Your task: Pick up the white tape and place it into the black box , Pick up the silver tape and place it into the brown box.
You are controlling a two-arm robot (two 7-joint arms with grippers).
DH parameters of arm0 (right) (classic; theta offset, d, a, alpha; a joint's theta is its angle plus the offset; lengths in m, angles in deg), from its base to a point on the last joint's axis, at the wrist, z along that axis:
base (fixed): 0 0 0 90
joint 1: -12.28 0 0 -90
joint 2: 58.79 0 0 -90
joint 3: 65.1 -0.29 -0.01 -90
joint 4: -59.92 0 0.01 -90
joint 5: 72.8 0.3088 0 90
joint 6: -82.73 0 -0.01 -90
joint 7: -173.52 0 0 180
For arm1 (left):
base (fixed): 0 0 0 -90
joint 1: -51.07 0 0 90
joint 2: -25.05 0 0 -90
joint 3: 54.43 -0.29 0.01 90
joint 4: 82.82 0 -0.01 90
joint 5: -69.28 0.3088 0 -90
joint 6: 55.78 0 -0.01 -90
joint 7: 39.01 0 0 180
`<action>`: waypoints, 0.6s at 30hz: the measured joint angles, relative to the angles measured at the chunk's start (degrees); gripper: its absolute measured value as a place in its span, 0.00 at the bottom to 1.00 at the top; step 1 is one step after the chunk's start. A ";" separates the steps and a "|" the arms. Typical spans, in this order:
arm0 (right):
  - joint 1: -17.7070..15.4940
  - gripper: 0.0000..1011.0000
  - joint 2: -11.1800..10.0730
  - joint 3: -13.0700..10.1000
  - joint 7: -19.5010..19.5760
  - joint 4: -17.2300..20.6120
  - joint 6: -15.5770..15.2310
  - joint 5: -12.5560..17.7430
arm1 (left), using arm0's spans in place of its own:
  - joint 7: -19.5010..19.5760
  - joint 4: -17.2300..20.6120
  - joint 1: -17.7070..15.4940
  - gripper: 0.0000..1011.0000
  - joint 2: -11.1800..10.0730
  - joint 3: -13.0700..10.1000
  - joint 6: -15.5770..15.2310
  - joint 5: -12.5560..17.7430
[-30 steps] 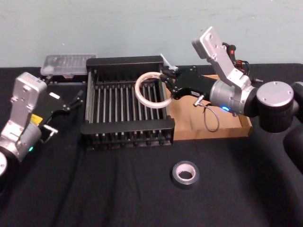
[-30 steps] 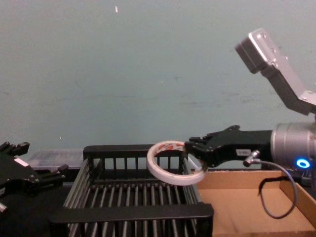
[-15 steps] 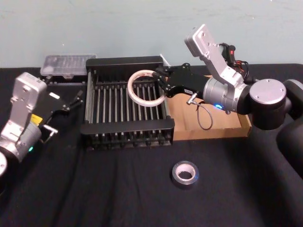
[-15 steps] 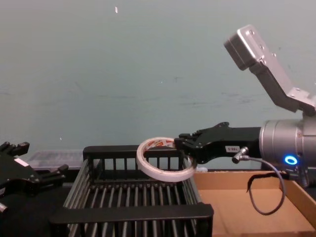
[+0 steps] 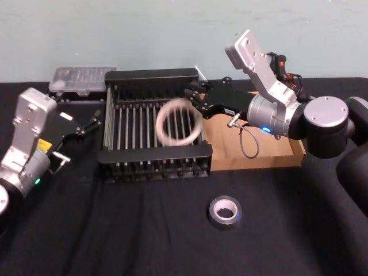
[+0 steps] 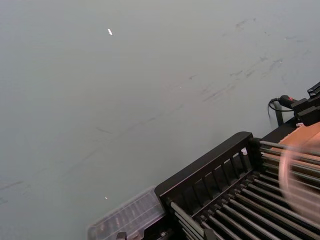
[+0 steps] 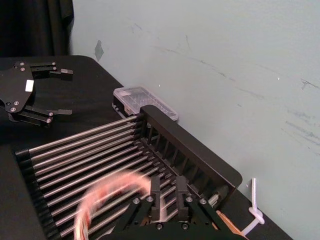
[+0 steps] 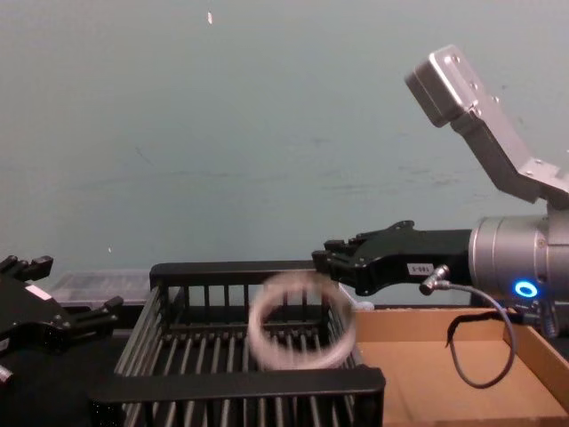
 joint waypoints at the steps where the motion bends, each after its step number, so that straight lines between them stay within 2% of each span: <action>1: -0.01 0.19 -0.01 -0.01 0.00 0.01 -0.01 0.01 | 0.00 0.00 0.00 0.99 0.00 0.00 0.00 0.00; 9: -0.05 0.44 -0.05 -0.04 0.01 0.06 -0.05 0.03 | 0.00 0.00 0.00 0.99 0.00 0.00 0.00 0.00; 10: -0.05 0.50 -0.06 -0.05 0.01 0.07 -0.07 0.03 | 0.00 0.00 0.00 0.99 0.00 0.00 0.00 0.00; 12: -0.06 0.51 -0.06 -0.05 0.01 0.08 -0.07 0.03 | 0.00 0.00 0.00 0.99 0.00 0.00 0.00 0.00; 13: -0.07 0.58 -0.07 -0.05 0.02 0.09 -0.08 0.03 | 0.00 0.00 0.00 0.99 0.00 0.00 0.00 0.00; 18: -0.09 0.73 -0.08 -0.05 0.02 0.10 -0.11 0.03 | 0.00 0.00 0.00 0.99 0.00 0.00 0.00 0.00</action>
